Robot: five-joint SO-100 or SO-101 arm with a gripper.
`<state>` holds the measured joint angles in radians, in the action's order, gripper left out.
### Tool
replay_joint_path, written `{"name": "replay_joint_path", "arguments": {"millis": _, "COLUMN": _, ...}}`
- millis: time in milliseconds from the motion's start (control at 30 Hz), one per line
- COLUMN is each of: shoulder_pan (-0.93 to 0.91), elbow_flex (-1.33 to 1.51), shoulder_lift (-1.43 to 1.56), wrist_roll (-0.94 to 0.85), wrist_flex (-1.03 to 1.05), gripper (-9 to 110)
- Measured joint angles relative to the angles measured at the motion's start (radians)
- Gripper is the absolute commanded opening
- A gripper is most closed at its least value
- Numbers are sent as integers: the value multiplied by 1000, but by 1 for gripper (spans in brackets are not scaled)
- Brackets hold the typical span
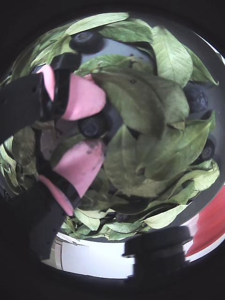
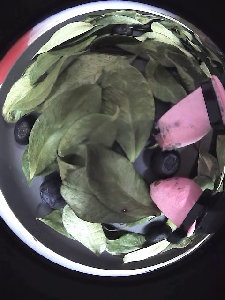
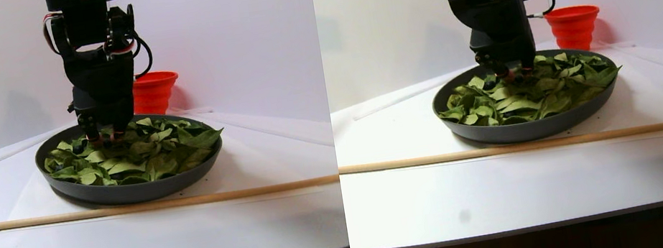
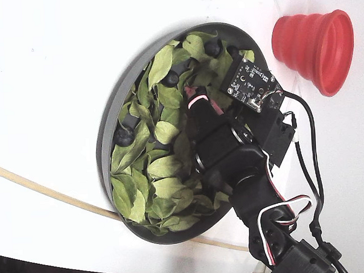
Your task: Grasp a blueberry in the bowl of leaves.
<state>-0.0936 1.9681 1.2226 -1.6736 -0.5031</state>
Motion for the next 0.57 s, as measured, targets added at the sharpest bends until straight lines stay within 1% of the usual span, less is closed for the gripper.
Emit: {"name": "replay_joint_path", "arguments": {"millis": 567, "shoulder_pan": -35, "elbow_flex": 51, "shoulder_lift": 89, "wrist_roll": -17, "wrist_flex": 0, "gripper": 11}}
